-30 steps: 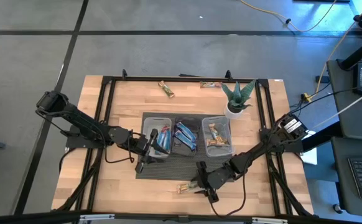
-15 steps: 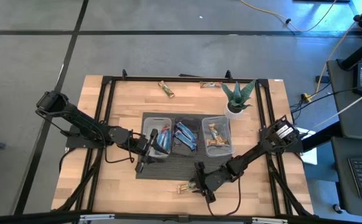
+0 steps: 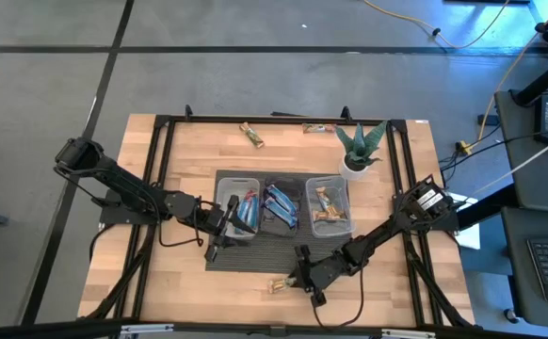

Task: Pick and place Granola Bars by type
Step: Put the orange granola bar into the transparent bin

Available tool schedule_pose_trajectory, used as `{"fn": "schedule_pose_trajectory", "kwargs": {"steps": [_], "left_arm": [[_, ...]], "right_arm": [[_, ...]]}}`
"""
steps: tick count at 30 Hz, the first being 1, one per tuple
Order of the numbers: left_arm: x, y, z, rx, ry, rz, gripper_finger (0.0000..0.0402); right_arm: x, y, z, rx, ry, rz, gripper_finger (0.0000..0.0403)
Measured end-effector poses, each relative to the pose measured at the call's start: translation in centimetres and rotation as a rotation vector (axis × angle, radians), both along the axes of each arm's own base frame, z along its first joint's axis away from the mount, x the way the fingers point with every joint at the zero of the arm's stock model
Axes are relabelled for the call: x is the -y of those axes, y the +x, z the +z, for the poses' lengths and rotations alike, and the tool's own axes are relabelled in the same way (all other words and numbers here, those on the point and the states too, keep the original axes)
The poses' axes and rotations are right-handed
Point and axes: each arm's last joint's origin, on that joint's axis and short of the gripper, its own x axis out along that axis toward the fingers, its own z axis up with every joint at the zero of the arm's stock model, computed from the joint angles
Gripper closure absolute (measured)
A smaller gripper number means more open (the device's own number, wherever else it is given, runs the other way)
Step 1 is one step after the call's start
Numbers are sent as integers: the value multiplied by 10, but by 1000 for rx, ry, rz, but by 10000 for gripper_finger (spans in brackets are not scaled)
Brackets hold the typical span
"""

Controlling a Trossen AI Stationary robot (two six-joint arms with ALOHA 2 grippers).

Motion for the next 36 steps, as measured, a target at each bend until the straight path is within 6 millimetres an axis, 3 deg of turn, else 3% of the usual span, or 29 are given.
{"fn": "schedule_pose_trajectory", "kwargs": {"steps": [11, 18, 22, 30, 36], "left_arm": [[0, 0, 0, -1, 1, 0, 253], [0, 0, 0, -2, 1, 0, 253], [0, 0, 0, -2, 1, 0, 253], [0, 0, 0, -2, 0, 0, 253], [0, 0, 0, -2, 1, 0, 253]], "right_arm": [[0, 0, 4, 7, 4, 1, 311], [1, -1, 22, 51, 7, 19, 312], [5, -5, 44, 56, 27, -6, 312], [36, -37, 103, 28, -62, -330, 312], [68, -75, 121, -50, -148, -704, 312]]}}
